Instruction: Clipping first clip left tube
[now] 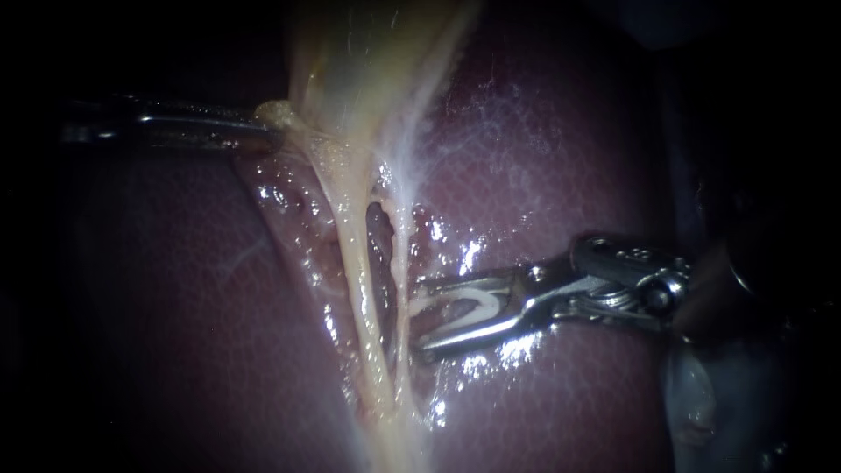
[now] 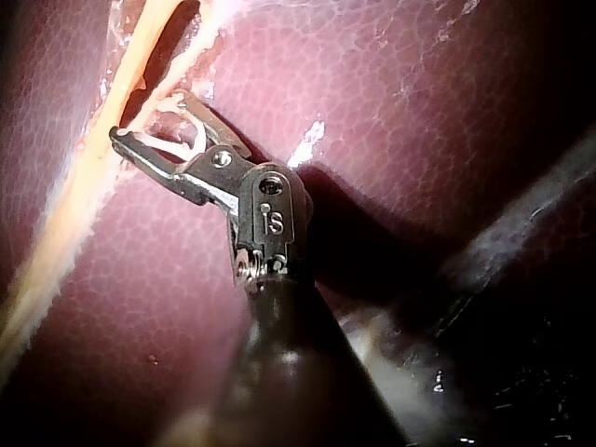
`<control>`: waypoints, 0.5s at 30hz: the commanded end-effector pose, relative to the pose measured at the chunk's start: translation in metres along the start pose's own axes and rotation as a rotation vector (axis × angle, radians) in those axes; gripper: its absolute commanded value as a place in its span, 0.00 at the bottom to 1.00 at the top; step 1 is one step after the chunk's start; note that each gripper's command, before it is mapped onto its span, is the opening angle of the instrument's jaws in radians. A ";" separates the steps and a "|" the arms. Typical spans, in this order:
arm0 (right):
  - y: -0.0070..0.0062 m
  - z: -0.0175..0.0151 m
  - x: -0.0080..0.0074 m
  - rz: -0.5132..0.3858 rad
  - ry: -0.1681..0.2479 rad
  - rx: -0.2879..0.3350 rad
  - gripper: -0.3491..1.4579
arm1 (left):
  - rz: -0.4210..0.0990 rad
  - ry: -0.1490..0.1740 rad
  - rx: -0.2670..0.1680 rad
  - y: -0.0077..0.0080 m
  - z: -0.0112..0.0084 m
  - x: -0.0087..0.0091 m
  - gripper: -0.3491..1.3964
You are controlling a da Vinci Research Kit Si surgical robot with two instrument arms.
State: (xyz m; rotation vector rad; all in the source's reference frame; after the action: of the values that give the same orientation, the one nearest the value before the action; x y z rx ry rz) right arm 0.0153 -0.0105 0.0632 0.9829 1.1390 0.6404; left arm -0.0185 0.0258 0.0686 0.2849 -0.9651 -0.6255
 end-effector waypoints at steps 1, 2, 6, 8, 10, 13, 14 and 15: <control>-0.0003 -0.0001 0.0001 0.001 0.000 0.002 0.47 | 0.000 0.000 0.000 0.0000 0.0000 0.0000 0.00; -0.0006 -0.0001 0.0002 0.008 0.000 0.003 0.47 | 0.000 0.000 0.000 0.0000 0.0000 0.0000 0.00; -0.0017 -0.0004 0.0008 0.006 -0.006 0.011 0.47 | 0.000 0.000 0.000 0.0000 0.0000 0.0000 0.00; -0.0022 -0.0003 0.0011 0.008 0.002 0.023 0.47 | 0.000 0.000 0.000 0.0000 0.0000 0.0000 0.00; -0.0025 -0.0001 0.0014 0.010 0.009 0.041 0.47 | 0.000 0.000 0.000 0.0000 0.0000 0.0000 0.00; -0.0025 0.0005 0.0017 0.011 0.016 0.061 0.47 | 0.000 0.000 0.000 0.0000 0.0000 0.0000 0.00; -0.0025 0.0006 0.0017 0.011 0.018 0.068 0.47 | 0.000 0.000 0.000 0.0000 0.0000 0.0000 0.00; -0.0025 0.0008 0.0018 0.011 0.022 0.073 0.47 | 0.000 0.000 0.000 0.0000 0.0000 0.0000 0.00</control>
State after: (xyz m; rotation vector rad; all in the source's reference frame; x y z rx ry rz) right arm 0.0167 -0.0103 0.0602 1.0510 1.1870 0.6220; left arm -0.0186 0.0258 0.0686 0.2850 -0.9653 -0.6257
